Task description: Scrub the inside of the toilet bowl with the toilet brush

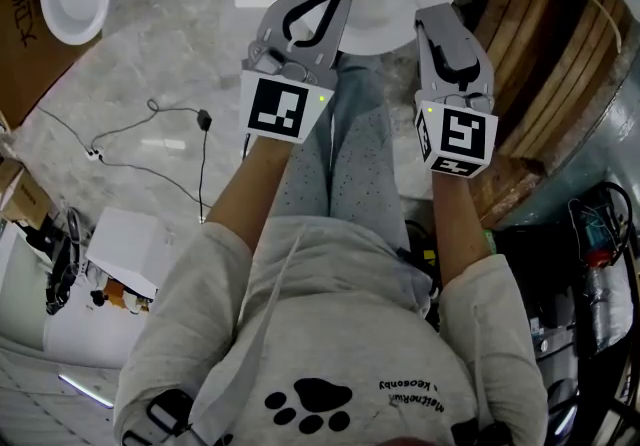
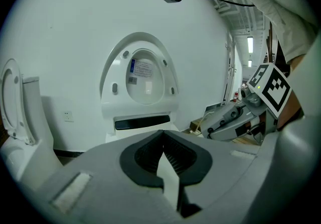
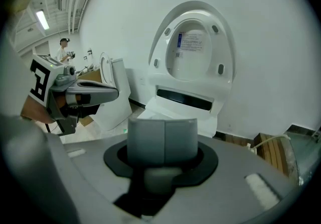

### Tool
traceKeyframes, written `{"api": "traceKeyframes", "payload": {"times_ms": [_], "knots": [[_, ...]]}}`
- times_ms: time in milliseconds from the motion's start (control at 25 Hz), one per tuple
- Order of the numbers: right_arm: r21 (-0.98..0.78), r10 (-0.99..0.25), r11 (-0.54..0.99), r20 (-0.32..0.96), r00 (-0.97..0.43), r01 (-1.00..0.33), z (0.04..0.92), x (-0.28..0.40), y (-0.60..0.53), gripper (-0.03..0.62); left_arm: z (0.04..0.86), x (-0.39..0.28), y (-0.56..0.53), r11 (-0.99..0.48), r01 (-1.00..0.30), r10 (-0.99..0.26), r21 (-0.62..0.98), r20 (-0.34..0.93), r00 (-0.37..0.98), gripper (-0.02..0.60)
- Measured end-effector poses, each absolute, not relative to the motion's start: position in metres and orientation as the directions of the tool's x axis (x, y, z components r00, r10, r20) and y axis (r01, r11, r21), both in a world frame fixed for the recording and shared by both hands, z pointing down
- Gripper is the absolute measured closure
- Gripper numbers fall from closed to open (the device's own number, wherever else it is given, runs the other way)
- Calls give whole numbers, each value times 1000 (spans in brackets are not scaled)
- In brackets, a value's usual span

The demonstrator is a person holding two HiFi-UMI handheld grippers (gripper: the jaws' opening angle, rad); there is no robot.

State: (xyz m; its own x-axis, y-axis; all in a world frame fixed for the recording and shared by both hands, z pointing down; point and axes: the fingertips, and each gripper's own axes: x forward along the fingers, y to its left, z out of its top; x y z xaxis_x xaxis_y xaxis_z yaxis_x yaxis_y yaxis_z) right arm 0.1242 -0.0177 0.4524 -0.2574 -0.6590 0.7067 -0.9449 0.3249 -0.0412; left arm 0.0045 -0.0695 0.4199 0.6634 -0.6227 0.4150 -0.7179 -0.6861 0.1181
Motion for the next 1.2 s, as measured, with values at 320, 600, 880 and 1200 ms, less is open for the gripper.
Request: {"api": "traceKeyframes", "payload": {"times_ms": [320,600,880,1200], "knots": [[-65,-593,326,763,-257,-943,489,123,-8,439,450,9,-61,-697,-705,-585,133,463,666,580],[-70,-552,341,792,-260,-938,510,118,4,439,468,8,-52,-692,-705,-568,155,486,664,580],[-75,-511,358,819,-262,-931,526,112,13,439,487,7,-41,-683,-710,-552,174,514,657,580],[-87,-463,385,843,-274,-919,539,104,24,439,504,2,-26,-679,-707,-524,196,546,654,580]]}}
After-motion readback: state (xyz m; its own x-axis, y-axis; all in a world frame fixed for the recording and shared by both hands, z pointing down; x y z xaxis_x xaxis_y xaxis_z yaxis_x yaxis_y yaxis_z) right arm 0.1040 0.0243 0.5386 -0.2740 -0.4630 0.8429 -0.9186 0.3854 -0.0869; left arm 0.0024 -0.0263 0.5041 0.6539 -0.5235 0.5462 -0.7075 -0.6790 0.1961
